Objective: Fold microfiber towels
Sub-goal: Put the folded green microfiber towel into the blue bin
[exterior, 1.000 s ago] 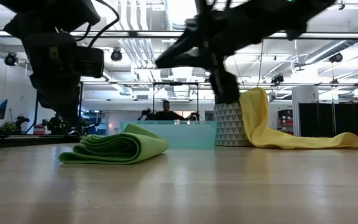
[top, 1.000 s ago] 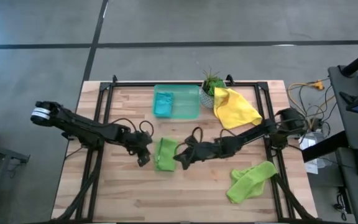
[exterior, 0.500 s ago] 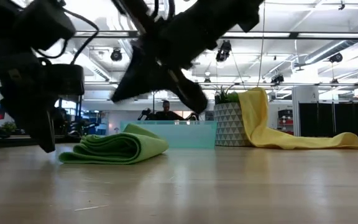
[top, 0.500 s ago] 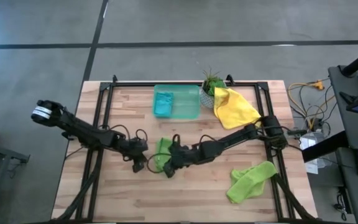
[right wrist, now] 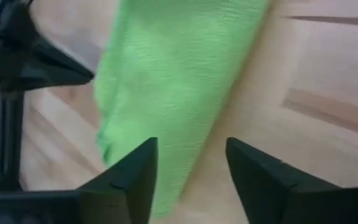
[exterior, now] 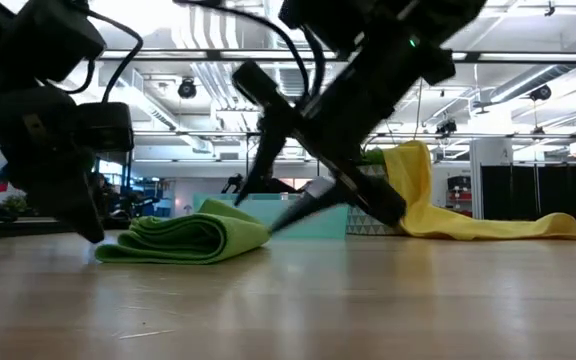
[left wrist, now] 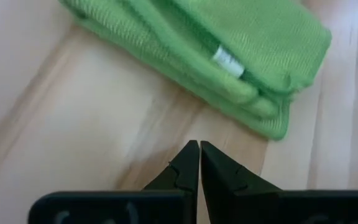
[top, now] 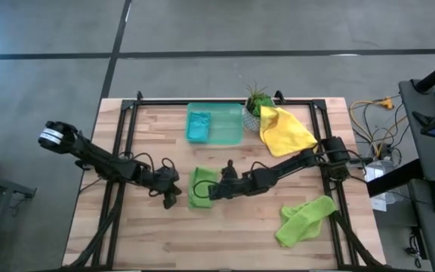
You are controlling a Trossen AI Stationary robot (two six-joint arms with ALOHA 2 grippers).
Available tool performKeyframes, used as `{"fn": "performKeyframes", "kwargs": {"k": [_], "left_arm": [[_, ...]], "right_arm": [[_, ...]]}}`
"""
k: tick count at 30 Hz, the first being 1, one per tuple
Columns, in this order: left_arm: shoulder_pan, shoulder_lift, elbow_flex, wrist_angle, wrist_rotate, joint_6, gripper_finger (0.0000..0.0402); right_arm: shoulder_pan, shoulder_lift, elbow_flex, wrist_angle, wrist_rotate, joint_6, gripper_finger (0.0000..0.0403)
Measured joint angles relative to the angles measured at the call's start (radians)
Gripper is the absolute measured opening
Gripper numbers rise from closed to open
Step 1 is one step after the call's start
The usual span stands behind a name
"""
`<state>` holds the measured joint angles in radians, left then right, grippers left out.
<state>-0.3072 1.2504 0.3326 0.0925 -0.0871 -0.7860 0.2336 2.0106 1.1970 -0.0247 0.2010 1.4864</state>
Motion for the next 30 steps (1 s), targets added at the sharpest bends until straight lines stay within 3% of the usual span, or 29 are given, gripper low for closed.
{"fn": "performKeyframes", "kwargs": {"k": [9, 18, 30], "left_arm": [[0.007, 0.005, 0.001, 0.038, -0.035, -0.018, 0.0000], [0.051, 0.081, 0.001, 0.156, -0.041, -0.019, 0.0000], [0.140, 0.351, 0.069, 0.394, 0.123, -0.024, 0.0000]], "right_arm": [[-0.091, -0.005, -0.105, 0.156, -0.005, 0.008, 0.0260], [-0.198, -0.003, -0.155, 0.250, -0.156, -0.089, 0.0258], [-0.221, 0.038, -0.112, 0.240, -0.197, -0.167, 0.0255]]}}
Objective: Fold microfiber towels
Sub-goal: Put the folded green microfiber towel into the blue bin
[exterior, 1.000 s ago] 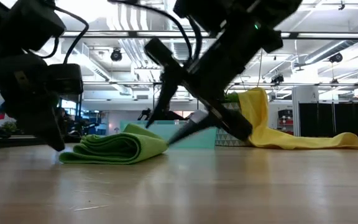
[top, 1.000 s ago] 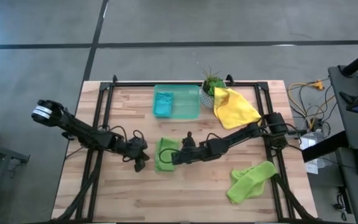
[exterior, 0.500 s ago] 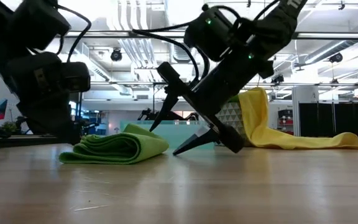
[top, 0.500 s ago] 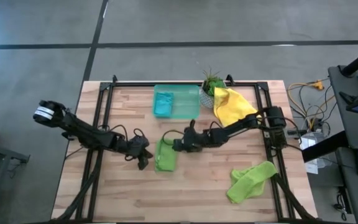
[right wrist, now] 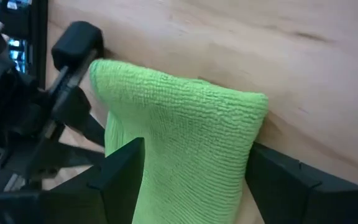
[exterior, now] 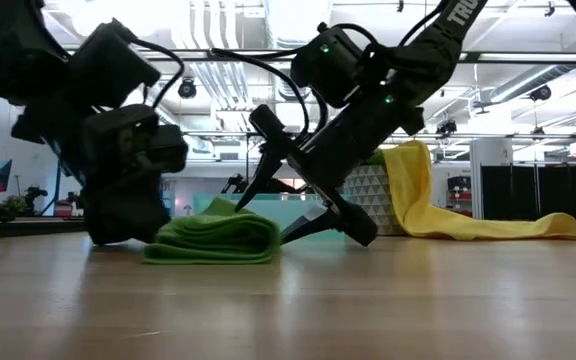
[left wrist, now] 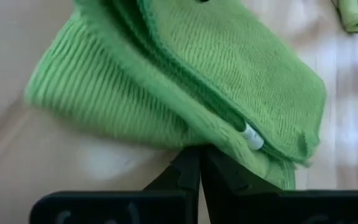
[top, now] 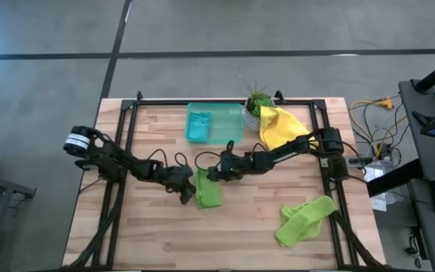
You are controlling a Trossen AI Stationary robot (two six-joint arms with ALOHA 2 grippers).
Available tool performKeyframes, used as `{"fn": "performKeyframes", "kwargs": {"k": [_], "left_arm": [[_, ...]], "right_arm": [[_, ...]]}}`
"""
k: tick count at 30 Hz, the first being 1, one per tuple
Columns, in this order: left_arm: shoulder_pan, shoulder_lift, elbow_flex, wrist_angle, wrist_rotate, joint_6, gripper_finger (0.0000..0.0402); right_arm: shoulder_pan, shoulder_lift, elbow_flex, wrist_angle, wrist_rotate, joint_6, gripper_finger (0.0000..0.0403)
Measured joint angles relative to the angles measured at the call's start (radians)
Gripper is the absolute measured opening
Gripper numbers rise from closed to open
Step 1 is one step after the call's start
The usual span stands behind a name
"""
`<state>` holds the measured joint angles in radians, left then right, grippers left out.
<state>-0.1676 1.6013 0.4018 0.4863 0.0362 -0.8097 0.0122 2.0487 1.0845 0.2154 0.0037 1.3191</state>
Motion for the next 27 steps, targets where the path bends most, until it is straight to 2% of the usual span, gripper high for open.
{"fn": "performKeyframes", "kwargs": {"k": [4, 9, 13, 19, 24, 27], "left_arm": [[0.001, 0.034, 0.029, -0.009, 0.017, 0.000, 0.0000], [0.002, 0.036, 0.031, -0.015, 0.024, 0.001, 0.0000], [0.005, 0.037, 0.029, -0.015, 0.029, -0.010, 0.0000], [0.009, 0.026, 0.023, -0.018, 0.033, -0.016, 0.0000], [0.011, -0.037, 0.004, -0.049, 0.033, -0.025, 0.0000], [0.011, -0.116, 0.001, -0.162, 0.029, -0.049, 0.0000]], "right_arm": [[-0.001, 0.011, 0.022, 0.001, -0.018, -0.073, 0.0239], [-0.001, -0.002, 0.019, -0.002, -0.037, -0.161, 0.0192], [-0.001, -0.002, 0.019, 0.000, -0.091, -0.207, 0.0134], [0.001, -0.002, 0.019, 0.026, -0.104, -0.300, 0.0023], [0.001, -0.008, 0.020, 0.067, -0.104, -0.331, 0.0013], [0.004, -0.024, 0.024, 0.065, -0.105, -0.349, 0.0012]]}}
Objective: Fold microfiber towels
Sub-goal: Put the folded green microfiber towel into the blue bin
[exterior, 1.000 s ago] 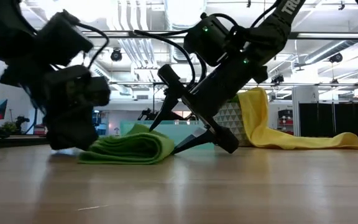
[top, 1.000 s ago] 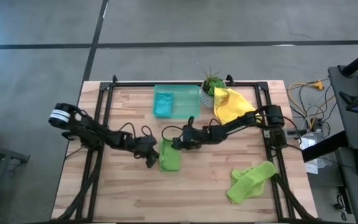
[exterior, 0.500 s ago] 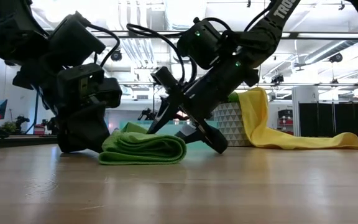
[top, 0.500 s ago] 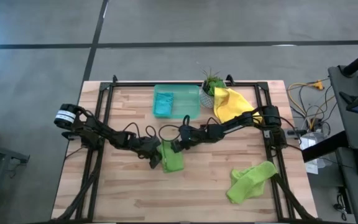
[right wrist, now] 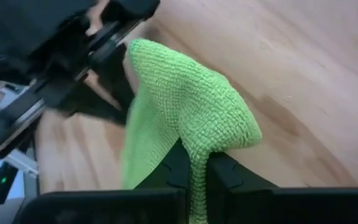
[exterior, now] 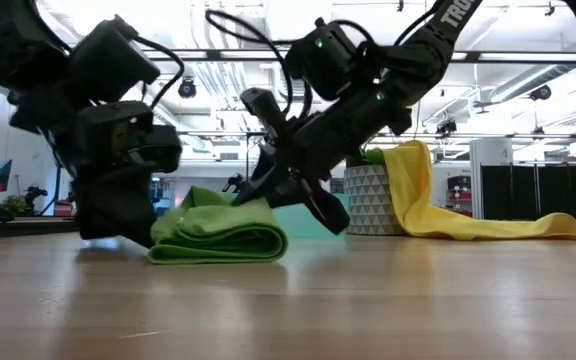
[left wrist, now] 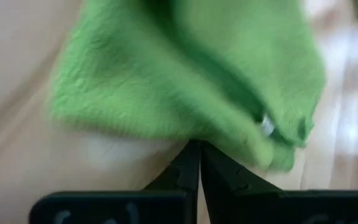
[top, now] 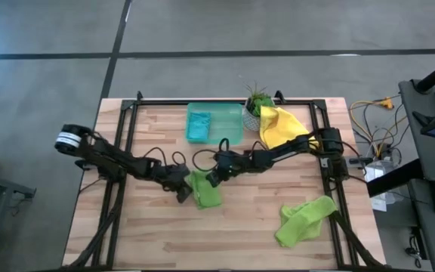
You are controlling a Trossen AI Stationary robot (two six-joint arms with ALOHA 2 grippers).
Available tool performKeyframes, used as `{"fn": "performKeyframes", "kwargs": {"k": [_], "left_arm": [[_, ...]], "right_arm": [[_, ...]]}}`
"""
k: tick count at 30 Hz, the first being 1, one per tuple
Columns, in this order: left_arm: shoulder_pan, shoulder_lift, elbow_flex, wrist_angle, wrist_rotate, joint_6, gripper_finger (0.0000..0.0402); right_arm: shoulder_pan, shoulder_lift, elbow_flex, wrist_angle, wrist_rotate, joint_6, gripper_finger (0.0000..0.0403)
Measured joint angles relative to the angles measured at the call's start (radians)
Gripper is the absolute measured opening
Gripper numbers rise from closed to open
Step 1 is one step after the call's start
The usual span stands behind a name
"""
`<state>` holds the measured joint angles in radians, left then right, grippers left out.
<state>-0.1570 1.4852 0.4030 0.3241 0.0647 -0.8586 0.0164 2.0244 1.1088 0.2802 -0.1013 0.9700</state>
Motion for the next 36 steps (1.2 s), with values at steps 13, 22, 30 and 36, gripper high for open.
{"fn": "performKeyframes", "kwargs": {"k": [13, 22, 30, 36], "left_arm": [[-0.007, -0.504, -0.002, -0.513, -0.160, 0.035, 0.0000], [-0.007, -0.608, -0.004, -0.537, -0.231, 0.034, 0.0000], [-0.007, -0.551, -0.005, -0.535, -0.228, 0.027, 0.0000], [-0.007, -0.506, -0.005, -0.507, -0.223, 0.027, 0.0000]], "right_arm": [[-0.035, -0.190, 0.065, -0.131, 0.129, -0.220, 0.0010], [-0.177, -0.219, 0.210, -0.276, 0.155, -0.341, 0.0010], [-0.292, -0.223, 0.318, -0.377, 0.134, -0.389, 0.0010], [-0.354, -0.223, 0.299, -0.325, 0.077, -0.316, 0.0010]]}}
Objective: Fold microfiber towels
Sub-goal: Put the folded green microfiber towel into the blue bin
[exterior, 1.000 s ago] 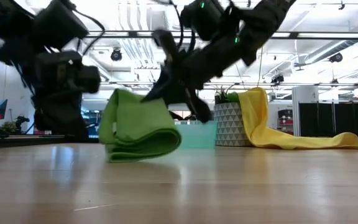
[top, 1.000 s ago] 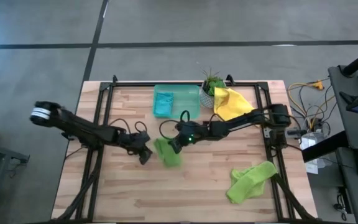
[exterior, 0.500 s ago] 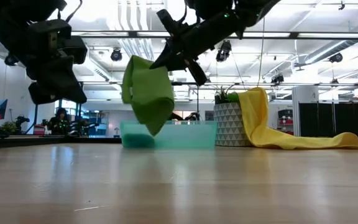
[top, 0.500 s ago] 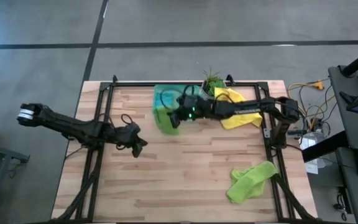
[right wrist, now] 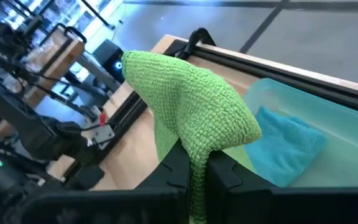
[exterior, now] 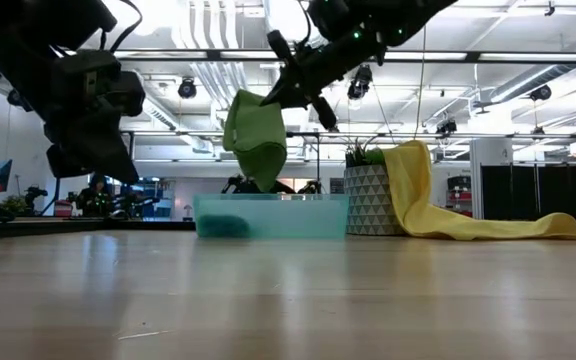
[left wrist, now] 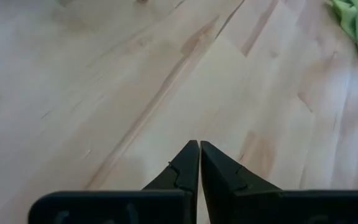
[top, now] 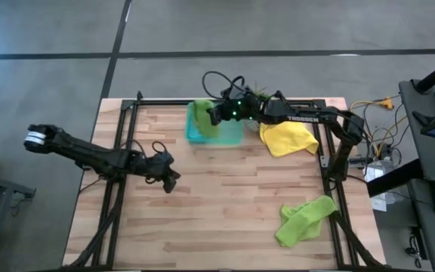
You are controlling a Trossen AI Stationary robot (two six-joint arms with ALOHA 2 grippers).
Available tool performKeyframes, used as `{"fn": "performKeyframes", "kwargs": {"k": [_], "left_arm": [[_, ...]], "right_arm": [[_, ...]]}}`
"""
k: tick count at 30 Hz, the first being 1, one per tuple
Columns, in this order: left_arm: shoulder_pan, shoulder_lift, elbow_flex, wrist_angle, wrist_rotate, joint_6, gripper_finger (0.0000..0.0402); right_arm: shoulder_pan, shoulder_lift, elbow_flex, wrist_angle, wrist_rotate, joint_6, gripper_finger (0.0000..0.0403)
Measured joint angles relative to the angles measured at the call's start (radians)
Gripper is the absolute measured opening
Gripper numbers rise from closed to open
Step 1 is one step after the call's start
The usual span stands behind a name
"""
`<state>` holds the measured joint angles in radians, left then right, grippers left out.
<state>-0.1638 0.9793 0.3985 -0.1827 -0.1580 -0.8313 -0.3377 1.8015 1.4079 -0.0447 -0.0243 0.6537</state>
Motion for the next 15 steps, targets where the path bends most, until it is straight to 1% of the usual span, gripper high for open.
{"fn": "performKeyframes", "kwargs": {"k": [6, 8, 12, 15], "left_arm": [[0.000, 0.042, 0.000, 0.046, 0.000, 0.003, 0.0000], [0.000, 0.060, 0.000, 0.073, 0.000, 0.004, 0.0000], [0.000, 0.101, 0.000, 0.107, 0.001, 0.007, 0.0000], [0.000, 0.130, 0.000, 0.120, 0.011, 0.006, 0.0000]], "right_arm": [[-0.027, 0.023, -0.011, 0.102, -0.022, 0.077, 0.0010], [-0.032, 0.060, -0.002, 0.122, -0.046, 0.108, 0.0010], [-0.031, 0.144, 0.040, 0.219, -0.087, 0.176, 0.0011], [-0.038, 0.212, 0.082, 0.228, -0.099, 0.228, 0.0011]]}}
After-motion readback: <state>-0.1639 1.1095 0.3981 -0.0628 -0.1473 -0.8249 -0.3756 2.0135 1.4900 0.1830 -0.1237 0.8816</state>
